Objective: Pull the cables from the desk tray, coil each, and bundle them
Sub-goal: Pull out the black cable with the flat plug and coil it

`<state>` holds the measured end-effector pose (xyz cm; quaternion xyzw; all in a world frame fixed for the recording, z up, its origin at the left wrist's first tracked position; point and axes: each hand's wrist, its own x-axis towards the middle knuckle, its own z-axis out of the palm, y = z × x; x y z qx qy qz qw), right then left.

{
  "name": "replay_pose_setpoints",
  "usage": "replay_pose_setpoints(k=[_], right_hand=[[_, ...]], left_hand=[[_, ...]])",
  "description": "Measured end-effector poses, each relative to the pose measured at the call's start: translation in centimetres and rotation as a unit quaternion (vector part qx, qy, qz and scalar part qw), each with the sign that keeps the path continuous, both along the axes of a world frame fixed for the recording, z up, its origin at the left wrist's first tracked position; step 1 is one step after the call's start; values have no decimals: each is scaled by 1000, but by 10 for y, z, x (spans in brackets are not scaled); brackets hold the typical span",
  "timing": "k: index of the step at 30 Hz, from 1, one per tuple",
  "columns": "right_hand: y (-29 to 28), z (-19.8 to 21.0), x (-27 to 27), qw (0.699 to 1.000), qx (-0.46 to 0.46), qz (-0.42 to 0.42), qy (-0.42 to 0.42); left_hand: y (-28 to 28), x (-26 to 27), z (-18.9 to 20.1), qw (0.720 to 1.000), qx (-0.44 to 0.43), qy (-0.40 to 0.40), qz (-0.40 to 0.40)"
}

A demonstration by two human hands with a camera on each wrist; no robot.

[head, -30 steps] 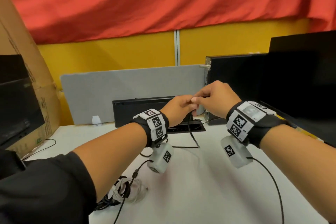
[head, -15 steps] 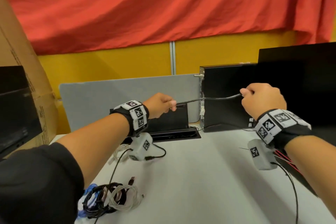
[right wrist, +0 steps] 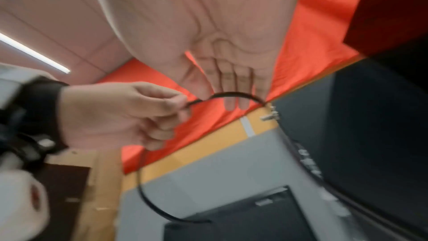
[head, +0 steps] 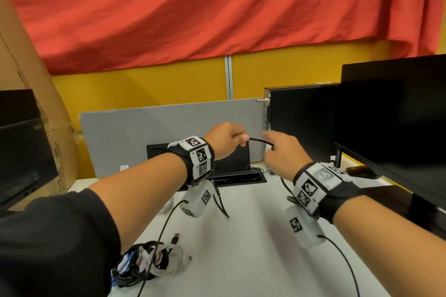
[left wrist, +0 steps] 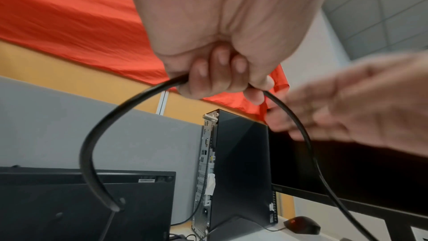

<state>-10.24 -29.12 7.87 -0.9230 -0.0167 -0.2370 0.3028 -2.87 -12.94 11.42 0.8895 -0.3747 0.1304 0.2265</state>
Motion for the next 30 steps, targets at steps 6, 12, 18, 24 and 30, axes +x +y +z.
replay_pose_setpoints(k=[6, 12, 18, 24, 30], right_hand=[[18, 22, 7, 999, -15, 37, 2], [-28, 6, 14, 992, 108, -38, -55], [-60, -5, 31, 973, 181, -133, -49], [-54, -10, 40, 968, 93, -226, 65], [-2, -1, 18, 991, -90, -82, 48]], left_hand=[[1, -3, 2, 999, -24, 27, -20], [41, 9, 9, 999, -11, 35, 33], [65, 22, 1, 997, 9, 18, 75], [62, 27, 0, 996, 39, -11, 85], [39, 18, -4, 997, 54, -19, 52]])
